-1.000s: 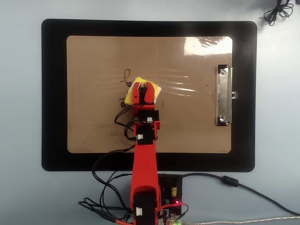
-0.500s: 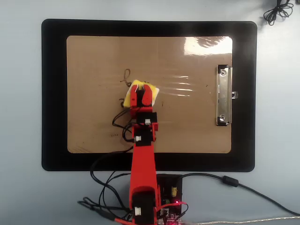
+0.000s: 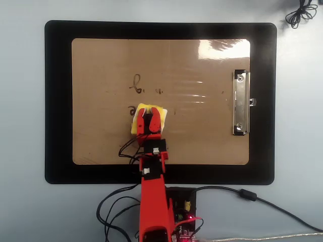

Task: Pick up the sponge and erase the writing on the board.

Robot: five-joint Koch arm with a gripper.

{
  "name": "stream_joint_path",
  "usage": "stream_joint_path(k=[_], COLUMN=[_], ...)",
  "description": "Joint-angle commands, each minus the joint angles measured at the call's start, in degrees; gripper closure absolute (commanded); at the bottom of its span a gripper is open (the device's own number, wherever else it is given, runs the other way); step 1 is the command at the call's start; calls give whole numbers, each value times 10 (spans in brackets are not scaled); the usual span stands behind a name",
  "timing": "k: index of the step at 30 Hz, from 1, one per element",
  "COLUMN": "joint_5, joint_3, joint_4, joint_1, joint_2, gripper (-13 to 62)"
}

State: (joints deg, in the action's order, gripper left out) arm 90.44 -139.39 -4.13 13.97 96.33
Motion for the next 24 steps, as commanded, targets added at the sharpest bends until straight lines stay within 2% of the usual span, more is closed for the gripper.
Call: stream_joint_path(k=[1,4,7,9,13,15,18,21,24], joint_5=[25,25,27,28,31,31,27,22,18], joint_3=[69,219,252,182,-11,-40,-4,142,283], joint_4=[-5,-4,17,50,120,142,123,87,83], joint_1=[13,19,41,45,49,53,53,40,37], joint_2=[-67,-211,-222,-147,109,153,90,-83,-199], gripper=[575,575,575,575,575,575,575,575,575])
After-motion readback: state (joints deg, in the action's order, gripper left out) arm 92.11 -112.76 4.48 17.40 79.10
